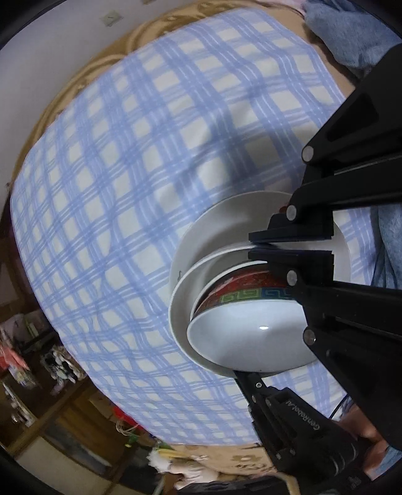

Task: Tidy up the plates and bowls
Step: 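Lower the dish stack onto the cherry-print plate with both tools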

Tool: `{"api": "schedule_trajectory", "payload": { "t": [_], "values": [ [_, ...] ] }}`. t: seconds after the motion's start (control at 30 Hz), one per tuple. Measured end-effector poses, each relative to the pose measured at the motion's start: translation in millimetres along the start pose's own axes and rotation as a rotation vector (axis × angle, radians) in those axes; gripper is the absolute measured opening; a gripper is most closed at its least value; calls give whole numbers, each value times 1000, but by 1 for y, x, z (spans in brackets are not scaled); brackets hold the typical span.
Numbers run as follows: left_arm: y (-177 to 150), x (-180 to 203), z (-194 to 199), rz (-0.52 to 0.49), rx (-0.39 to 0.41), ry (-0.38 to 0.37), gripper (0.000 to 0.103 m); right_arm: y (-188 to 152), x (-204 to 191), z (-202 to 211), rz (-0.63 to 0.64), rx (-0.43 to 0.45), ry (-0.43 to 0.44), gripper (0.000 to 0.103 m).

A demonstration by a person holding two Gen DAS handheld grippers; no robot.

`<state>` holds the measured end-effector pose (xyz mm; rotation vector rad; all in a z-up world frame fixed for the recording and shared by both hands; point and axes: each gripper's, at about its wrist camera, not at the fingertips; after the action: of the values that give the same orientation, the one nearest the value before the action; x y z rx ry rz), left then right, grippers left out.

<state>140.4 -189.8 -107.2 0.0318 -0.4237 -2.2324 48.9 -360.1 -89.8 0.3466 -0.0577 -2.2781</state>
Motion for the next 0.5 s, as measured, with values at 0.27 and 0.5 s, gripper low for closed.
{"api": "schedule_trajectory", "payload": {
  "t": [0.27, 0.5],
  "values": [
    [6, 2, 0, -19, -15, 27, 3, 12, 7, -4, -33, -22, 48, 6],
    [8, 3, -3, -38, -30, 30, 3, 12, 6, -4, -34, -30, 59, 6]
  ]
}}
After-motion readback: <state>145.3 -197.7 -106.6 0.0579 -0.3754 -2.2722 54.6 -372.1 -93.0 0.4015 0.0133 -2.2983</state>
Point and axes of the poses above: each gripper's, at about its wrist camera, not at the fingertips, and z roughly against the way its jaws point, x to its right, y to its top, and after that the axes turned 14 degrees about -z, right-handed
